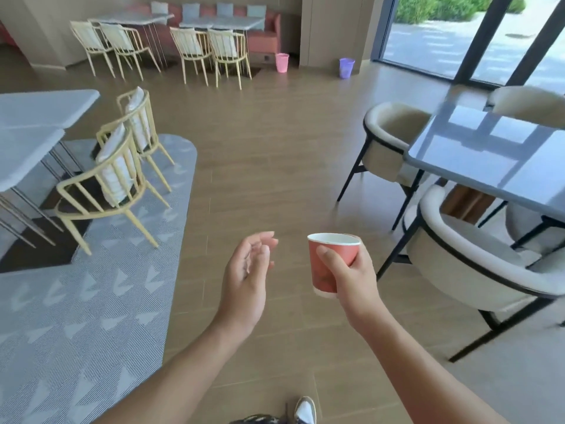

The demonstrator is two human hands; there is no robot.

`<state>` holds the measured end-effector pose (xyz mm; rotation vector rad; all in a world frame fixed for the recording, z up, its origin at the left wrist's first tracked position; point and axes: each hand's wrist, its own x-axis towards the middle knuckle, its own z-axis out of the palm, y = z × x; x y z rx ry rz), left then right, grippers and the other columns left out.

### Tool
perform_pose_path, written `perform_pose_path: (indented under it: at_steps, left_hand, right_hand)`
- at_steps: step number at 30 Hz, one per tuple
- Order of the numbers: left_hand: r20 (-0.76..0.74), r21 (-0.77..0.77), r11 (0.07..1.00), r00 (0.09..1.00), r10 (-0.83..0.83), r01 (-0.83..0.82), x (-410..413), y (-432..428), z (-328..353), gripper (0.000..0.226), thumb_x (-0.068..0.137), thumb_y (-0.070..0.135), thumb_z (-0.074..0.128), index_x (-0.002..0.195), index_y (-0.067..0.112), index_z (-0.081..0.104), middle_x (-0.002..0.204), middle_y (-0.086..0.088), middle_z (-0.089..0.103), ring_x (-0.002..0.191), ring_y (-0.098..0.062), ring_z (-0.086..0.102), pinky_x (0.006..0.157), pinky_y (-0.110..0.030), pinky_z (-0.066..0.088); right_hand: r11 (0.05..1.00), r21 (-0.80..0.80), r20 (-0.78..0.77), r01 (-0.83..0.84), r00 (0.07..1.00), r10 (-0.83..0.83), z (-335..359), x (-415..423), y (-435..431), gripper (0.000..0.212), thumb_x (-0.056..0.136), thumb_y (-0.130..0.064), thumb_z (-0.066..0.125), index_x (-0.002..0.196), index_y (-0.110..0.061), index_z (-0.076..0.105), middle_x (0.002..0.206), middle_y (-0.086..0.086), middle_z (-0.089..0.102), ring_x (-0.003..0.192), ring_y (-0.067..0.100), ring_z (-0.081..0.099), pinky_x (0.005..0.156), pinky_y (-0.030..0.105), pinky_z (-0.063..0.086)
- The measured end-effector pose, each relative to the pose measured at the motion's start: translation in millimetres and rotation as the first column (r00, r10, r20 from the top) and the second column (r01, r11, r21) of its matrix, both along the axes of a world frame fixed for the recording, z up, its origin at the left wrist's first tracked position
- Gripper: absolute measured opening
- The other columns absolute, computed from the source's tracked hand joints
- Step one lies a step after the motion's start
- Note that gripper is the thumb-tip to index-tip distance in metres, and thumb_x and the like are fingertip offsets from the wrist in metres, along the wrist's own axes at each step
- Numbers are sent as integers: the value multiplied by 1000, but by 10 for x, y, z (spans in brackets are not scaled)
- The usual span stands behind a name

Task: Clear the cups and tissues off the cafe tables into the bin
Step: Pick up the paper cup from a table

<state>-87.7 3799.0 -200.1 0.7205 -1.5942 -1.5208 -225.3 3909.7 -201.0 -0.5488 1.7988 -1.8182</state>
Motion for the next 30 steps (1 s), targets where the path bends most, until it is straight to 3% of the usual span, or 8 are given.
perform_pose_path:
  at_steps: [3, 14, 22, 30]
  left_hand:
    - [-16, 5, 999, 999, 37, -37, -497, -416, 60, 25, 99, 30, 49, 115, 24, 67, 109, 5, 72, 108, -9, 66, 91, -38, 56]
    - [-55, 34, 998, 997, 59, -57, -2291, -2455, -192, 27, 99, 28, 49, 116, 21, 68, 108, 4, 73, 109, -11, 66, 90, -42, 57]
    - [-15, 43, 998, 999, -40, 41, -3669, -4257, -101, 29, 99, 33, 49, 116, 20, 68, 109, 7, 73, 110, -10, 66, 96, -48, 55]
    - [4, 57, 994, 996, -89, 89, -4947, -5529, -84, 27, 98, 32, 51, 115, 20, 69, 108, 6, 73, 109, -12, 66, 94, -49, 55]
  right_hand:
    - [1000, 10, -8, -17, 1000, 17, 66, -520, -446, 43, 76, -41, 75, 110, -20, 62, 87, -14, 68, 78, 3, 65, 67, 24, 55]
    - [999, 36, -37, -1, 999, 3, -123, -2238, -2434, 43, 74, -39, 74, 109, -19, 62, 93, -7, 69, 77, 0, 64, 66, 17, 52]
    - [995, 49, -65, 86, 994, -83, 20, -3560, -4197, 42, 73, -43, 74, 109, -23, 62, 94, -11, 69, 80, 0, 66, 70, 20, 51]
    - [991, 40, -33, 129, 991, -128, 5, -4790, -5406, 46, 73, -43, 74, 111, -21, 61, 97, -7, 70, 82, 1, 66, 70, 20, 52]
